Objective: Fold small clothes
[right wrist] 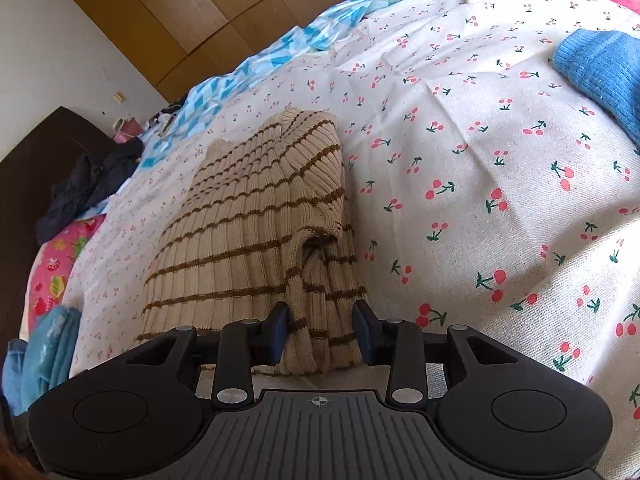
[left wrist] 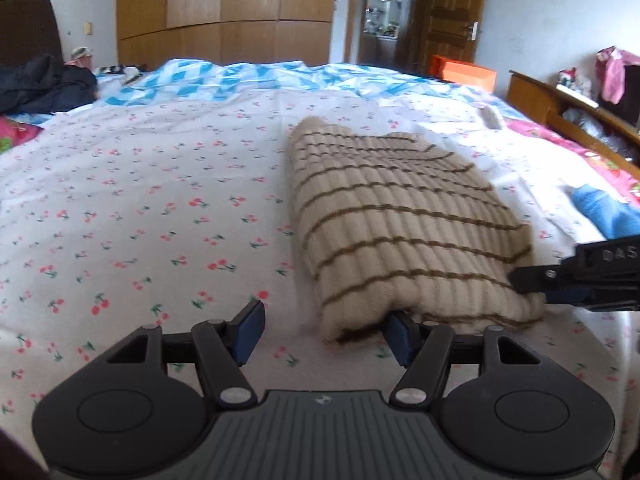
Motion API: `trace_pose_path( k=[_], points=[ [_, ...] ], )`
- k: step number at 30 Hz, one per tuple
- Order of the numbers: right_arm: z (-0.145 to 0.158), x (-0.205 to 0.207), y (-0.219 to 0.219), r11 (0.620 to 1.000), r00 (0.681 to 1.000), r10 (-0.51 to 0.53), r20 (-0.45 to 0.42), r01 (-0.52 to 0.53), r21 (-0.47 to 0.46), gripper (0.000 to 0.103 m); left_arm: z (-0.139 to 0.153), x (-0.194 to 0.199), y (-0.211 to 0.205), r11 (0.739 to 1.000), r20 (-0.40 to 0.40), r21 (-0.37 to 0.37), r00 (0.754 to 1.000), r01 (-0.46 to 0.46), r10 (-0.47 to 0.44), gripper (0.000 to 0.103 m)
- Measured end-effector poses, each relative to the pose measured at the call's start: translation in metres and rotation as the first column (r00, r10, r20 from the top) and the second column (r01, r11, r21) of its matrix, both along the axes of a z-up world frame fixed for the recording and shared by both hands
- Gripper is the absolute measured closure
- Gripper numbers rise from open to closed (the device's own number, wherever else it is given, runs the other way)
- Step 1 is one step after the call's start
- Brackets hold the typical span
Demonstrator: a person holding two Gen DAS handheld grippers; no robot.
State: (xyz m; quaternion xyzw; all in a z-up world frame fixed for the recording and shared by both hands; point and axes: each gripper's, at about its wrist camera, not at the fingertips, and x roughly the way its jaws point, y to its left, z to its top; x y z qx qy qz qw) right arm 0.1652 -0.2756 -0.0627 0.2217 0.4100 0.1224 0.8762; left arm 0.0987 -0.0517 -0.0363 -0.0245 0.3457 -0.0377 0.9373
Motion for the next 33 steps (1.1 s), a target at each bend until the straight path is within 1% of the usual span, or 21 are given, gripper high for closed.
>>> trace_pose_path(
  k=[3, 4, 5, 6, 7, 8, 10, 12, 14, 16, 17, 19, 20, 21, 23, 27, 30, 33],
  points=[
    [-0.001, 0.001, 0.009, 0.996, 1.000, 0.025, 0.005, -0.024, -0.083, 0.072, 0.001, 0.002, 0.006, 0.997, 0.000, 0.073, 1.000, -0.020, 0.020, 0.033],
    [-0.002, 0.002, 0.012, 0.993, 0.999, 0.032, 0.006, -0.031, -0.111, 0.072, 0.002, 0.000, 0.007, 0.993, 0.010, 0.120, 1.000, -0.017, 0.016, 0.033],
    [-0.002, 0.002, 0.014, 0.991, 0.999, 0.035, 0.008, -0.034, -0.130, 0.072, 0.002, -0.003, 0.007, 0.986, 0.020, 0.164, 1.000, -0.014, 0.011, 0.032],
    [-0.002, 0.002, 0.015, 0.989, 0.999, 0.034, 0.010, -0.032, -0.143, 0.072, 0.002, -0.007, 0.007, 0.972, 0.030, 0.234, 0.999, -0.020, 0.014, 0.032],
    [-0.002, 0.002, 0.014, 0.989, 0.999, 0.031, 0.009, -0.029, -0.145, 0.072, 0.000, -0.009, 0.007, 0.961, 0.034, 0.275, 0.999, -0.019, 0.010, 0.032],
    [-0.003, 0.002, 0.013, 0.990, 1.000, 0.026, 0.008, -0.025, -0.142, 0.072, -0.001, -0.010, 0.009, 0.960, 0.027, 0.279, 1.000, -0.021, 0.014, 0.032],
    [-0.002, 0.001, 0.010, 0.990, 1.000, 0.010, 0.009, -0.009, -0.138, 0.071, -0.005, -0.009, 0.011, 0.967, 0.004, 0.251, 0.999, -0.032, 0.032, 0.033],
    [-0.002, 0.001, 0.007, 0.990, 1.000, -0.009, 0.006, 0.010, -0.141, 0.071, -0.004, -0.009, 0.009, 0.966, 0.017, 0.255, 0.999, -0.042, 0.039, 0.033],
    [-0.002, 0.001, 0.006, 0.989, 1.000, -0.013, 0.005, 0.014, -0.147, 0.071, 0.003, -0.013, 0.013, 0.972, 0.041, 0.228, 0.998, -0.058, 0.050, 0.033],
    [-0.002, 0.000, 0.008, 0.987, 1.000, -0.014, 0.006, 0.015, -0.160, 0.071, 0.008, -0.015, 0.017, 0.972, 0.054, 0.222, 0.996, -0.075, 0.065, 0.033],
    [-0.002, 0.000, 0.008, 0.986, 1.000, -0.017, 0.005, 0.017, -0.164, 0.071, 0.007, -0.014, 0.018, 0.973, 0.033, 0.222, 0.998, -0.065, 0.059, 0.033],
    [-0.001, -0.002, 0.009, 0.985, 1.000, -0.026, 0.006, 0.026, -0.169, 0.071, -0.003, -0.012, 0.016, 0.966, -0.016, 0.253, 0.998, -0.047, 0.053, 0.037],
    [0.000, -0.003, 0.008, 0.986, 1.000, -0.025, 0.007, 0.026, -0.167, 0.071, -0.007, -0.013, 0.017, 0.969, -0.034, 0.246, 0.998, -0.037, 0.047, 0.037],
    [0.000, -0.004, 0.008, 0.986, 1.000, -0.023, 0.010, 0.025, -0.164, 0.070, -0.009, -0.015, 0.020, 0.976, -0.050, 0.214, 0.998, -0.033, 0.045, 0.037],
    [0.003, -0.006, 0.006, 0.988, 0.999, -0.028, 0.019, 0.030, -0.154, 0.069, -0.004, -0.019, 0.024, 0.987, -0.048, 0.156, 0.998, -0.028, 0.036, 0.037],
    [0.012, -0.020, 0.007, 0.988, 0.997, -0.043, 0.066, 0.053, -0.148, 0.068, 0.010, -0.030, 0.028, 0.993, -0.008, 0.111, 1.000, -0.028, 0.029, 0.037],
    [0.019, -0.032, 0.014, 0.980, 0.993, -0.034, 0.112, 0.056, -0.193, 0.065, 0.012, -0.036, 0.030, 0.997, -0.024, 0.069, 0.999, -0.021, 0.023, 0.037],
    [0.023, -0.040, 0.026, 0.970, 0.991, -0.009, 0.133, 0.041, -0.239, 0.065, 0.013, -0.033, 0.025, 0.999, -0.043, 0.054, 0.999, -0.005, 0.007, 0.037]
  ],
)
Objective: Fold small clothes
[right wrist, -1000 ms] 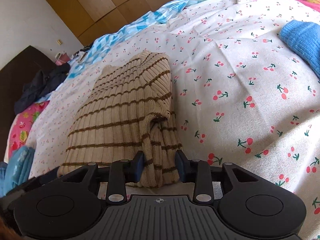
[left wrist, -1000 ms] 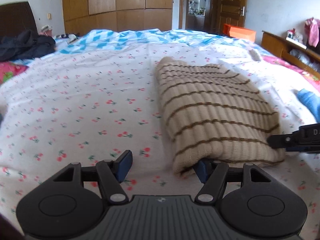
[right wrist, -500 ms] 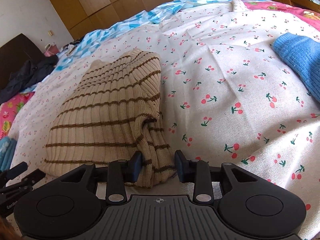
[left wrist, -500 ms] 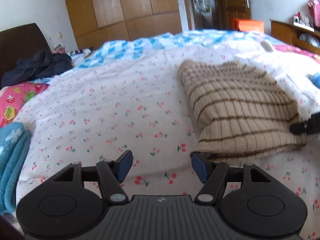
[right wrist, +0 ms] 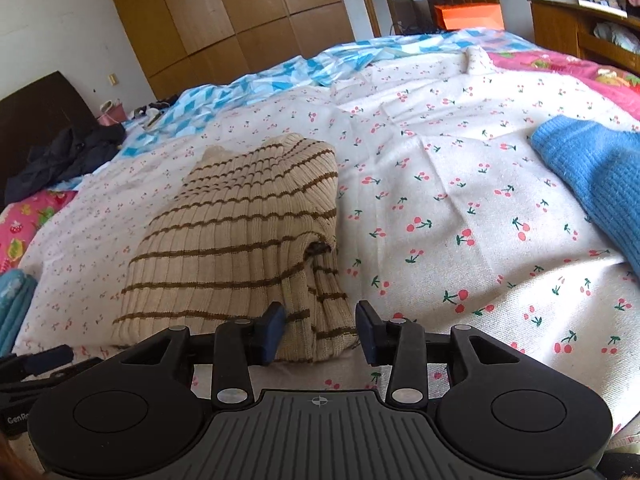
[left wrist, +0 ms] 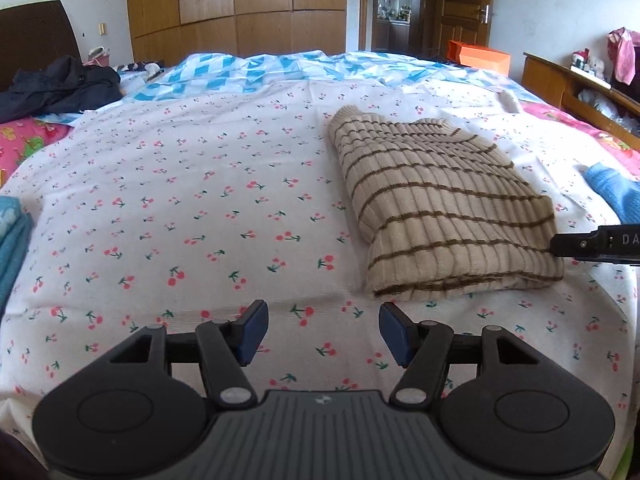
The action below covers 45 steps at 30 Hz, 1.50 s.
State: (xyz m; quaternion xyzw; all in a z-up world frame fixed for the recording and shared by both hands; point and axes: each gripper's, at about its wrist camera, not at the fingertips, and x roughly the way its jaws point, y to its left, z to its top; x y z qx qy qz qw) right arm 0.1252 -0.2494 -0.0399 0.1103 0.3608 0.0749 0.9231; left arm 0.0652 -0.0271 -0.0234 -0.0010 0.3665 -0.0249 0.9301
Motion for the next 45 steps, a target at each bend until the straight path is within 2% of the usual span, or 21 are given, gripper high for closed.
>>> trace_pose_path(
  k=[6, 13, 16, 20, 24, 29, 35, 40, 43, 45],
  points=[
    [-0.013, 0.003, 0.017, 0.996, 0.995, 0.006, -0.098, -0.015, -0.084, 0.063, -0.004, 0.010, -0.013, 0.999, -0.050, -0.030, 0.998, 0.041, -0.042, 0.036],
    [-0.009, -0.007, 0.020, 0.998, 0.996, 0.003, -0.084, -0.008, -0.060, 0.063, -0.007, 0.007, -0.016, 0.998, -0.076, -0.048, 0.996, 0.049, -0.052, 0.036],
    [-0.008, -0.012, 0.025, 0.998, 0.997, 0.021, -0.077, -0.026, -0.059, 0.059, -0.009, 0.005, -0.016, 0.998, -0.088, -0.050, 0.995, 0.042, -0.047, 0.036],
    [-0.006, -0.017, 0.035, 0.995, 0.997, 0.041, -0.064, -0.047, -0.093, 0.056, -0.012, 0.003, -0.020, 0.998, -0.099, -0.027, 0.994, 0.052, -0.054, 0.036],
    [-0.006, -0.018, 0.039, 0.992, 0.996, 0.052, -0.067, -0.059, -0.115, 0.053, -0.013, 0.002, -0.024, 0.998, -0.097, -0.012, 0.994, 0.057, -0.058, 0.032],
    [-0.005, -0.021, 0.041, 0.993, 0.996, 0.061, -0.064, -0.067, -0.100, 0.050, -0.013, 0.002, -0.025, 0.998, -0.099, -0.007, 0.993, 0.058, -0.058, 0.030],
    [-0.001, -0.033, 0.053, 0.989, 0.995, 0.088, -0.043, -0.092, -0.116, 0.047, -0.011, 0.004, -0.025, 0.999, -0.120, -0.011, 0.992, 0.034, -0.035, 0.023],
    [0.001, -0.039, 0.056, 0.989, 0.996, 0.081, -0.036, -0.085, -0.118, 0.047, -0.010, 0.005, -0.020, 0.999, -0.132, -0.035, 0.991, 0.000, -0.004, 0.011],
    [-0.001, -0.037, 0.056, 0.990, 0.996, 0.072, -0.046, -0.077, -0.119, 0.047, -0.007, 0.004, -0.019, 1.000, -0.124, -0.025, 0.992, -0.018, 0.015, 0.002],
    [-0.001, -0.036, 0.056, 0.991, 0.996, 0.075, -0.047, -0.080, -0.110, 0.047, -0.005, 0.003, -0.021, 1.000, -0.112, -0.008, 0.994, -0.017, 0.016, 0.000]
  ],
)
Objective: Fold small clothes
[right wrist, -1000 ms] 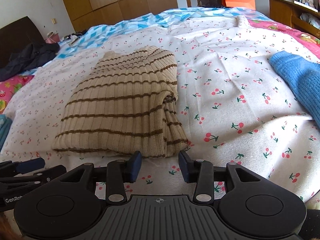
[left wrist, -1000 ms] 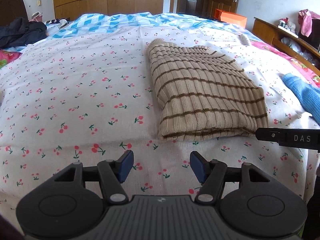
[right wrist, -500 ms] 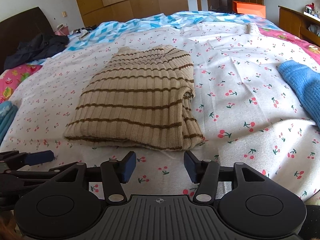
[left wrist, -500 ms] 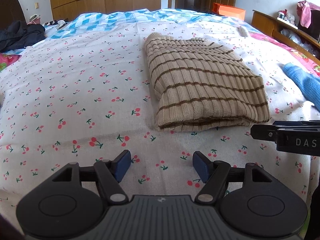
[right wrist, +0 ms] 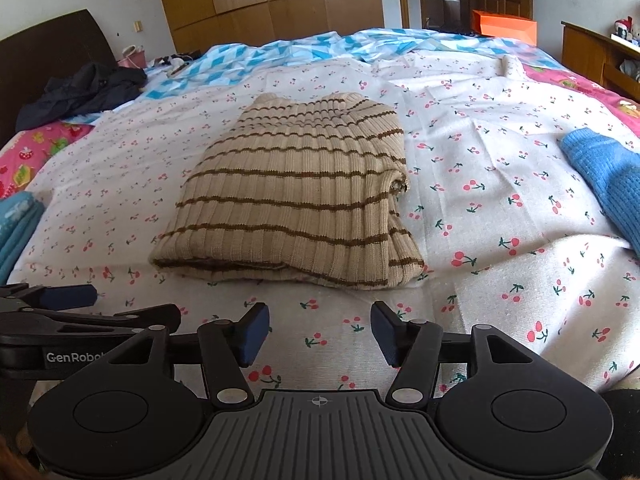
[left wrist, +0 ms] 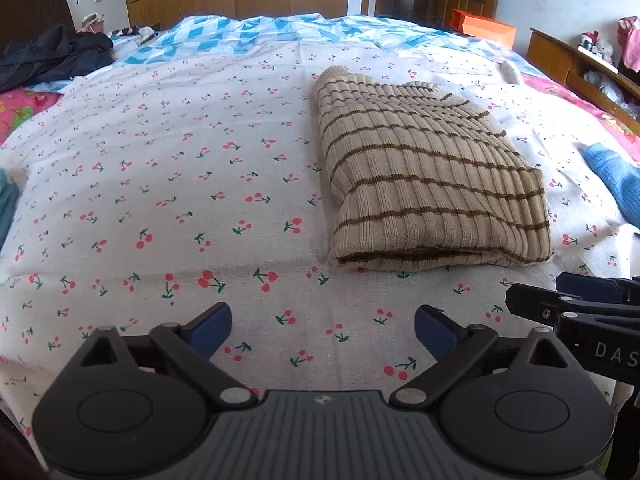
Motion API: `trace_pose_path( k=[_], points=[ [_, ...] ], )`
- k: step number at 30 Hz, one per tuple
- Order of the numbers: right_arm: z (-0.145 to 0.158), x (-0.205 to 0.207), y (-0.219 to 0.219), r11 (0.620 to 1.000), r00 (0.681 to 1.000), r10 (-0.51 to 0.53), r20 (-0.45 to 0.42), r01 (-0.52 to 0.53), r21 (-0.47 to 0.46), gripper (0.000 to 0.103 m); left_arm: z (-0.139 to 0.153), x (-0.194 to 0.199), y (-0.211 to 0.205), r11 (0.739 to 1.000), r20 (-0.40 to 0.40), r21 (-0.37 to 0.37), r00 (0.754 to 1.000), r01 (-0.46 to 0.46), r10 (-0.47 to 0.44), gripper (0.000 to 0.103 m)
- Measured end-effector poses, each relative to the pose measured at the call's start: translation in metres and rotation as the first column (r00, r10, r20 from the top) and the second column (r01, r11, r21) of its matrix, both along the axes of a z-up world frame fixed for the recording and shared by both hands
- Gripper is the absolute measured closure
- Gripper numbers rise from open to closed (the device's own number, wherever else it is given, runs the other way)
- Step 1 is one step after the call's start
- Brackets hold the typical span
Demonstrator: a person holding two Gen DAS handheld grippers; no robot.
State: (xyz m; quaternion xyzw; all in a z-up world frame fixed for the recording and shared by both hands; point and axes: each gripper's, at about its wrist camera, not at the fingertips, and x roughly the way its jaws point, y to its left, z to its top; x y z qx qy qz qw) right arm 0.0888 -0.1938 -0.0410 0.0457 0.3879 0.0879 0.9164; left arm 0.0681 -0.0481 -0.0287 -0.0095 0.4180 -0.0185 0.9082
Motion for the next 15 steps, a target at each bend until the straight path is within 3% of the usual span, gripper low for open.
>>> trace_pose_path(
  k=[15],
  points=[
    [-0.0013, -0.0014, 0.0025, 1.000, 1.000, 0.004, -0.004, -0.004, -0.012, 0.046, 0.0043, -0.0028, -0.0035, 1.000, 0.014, 0.026, 1.000, -0.010, 0.010, 0.000]
  ],
)
